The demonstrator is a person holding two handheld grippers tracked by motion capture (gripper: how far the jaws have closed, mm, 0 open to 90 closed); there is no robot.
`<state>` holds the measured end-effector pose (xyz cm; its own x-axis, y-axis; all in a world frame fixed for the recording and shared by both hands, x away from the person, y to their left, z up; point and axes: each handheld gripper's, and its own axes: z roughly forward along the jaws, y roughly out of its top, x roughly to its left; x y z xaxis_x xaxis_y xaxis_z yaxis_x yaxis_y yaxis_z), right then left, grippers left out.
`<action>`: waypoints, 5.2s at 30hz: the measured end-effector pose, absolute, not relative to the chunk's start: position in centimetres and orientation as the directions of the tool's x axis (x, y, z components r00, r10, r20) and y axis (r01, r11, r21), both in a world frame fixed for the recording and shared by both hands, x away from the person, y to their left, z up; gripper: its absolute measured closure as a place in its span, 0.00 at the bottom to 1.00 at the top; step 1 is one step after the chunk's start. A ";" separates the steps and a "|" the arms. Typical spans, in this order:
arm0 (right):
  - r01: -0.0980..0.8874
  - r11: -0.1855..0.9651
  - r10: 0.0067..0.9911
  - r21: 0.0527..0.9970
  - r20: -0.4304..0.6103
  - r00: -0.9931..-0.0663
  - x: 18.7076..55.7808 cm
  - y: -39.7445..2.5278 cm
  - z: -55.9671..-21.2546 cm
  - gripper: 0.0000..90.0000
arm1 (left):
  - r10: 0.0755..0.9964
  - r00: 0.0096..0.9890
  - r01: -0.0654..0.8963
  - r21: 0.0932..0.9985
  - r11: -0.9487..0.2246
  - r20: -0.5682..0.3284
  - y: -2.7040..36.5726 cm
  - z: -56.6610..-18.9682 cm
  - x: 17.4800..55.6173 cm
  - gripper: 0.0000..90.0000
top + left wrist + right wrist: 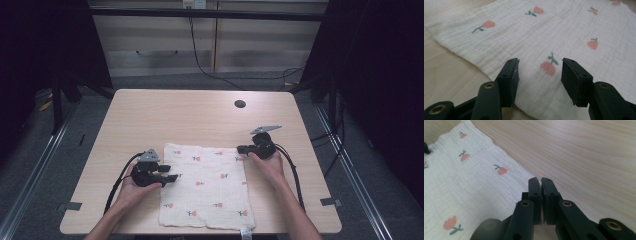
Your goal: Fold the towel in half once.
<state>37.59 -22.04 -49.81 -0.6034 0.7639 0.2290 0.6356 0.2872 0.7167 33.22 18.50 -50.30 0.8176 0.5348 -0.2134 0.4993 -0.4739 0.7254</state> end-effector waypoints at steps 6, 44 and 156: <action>0.628 0.286 0.761 0.724 0.227 -0.607 37.3 -22.4 -49.5 0.97 | 0.604 0.765 0.543 0.729 -0.417 -0.224 19.6 -49.0 34.4 0.51; 0.619 0.297 0.740 0.727 0.235 -0.630 37.3 -21.6 -49.7 0.97 | 0.708 0.700 0.545 0.710 -0.445 -0.094 18.9 -50.3 42.3 0.76; 0.493 0.390 0.658 0.778 0.139 -0.740 25.7 -23.8 -46.2 0.96 | 0.526 0.831 0.436 0.797 -0.417 -0.179 21.2 -47.0 29.5 0.98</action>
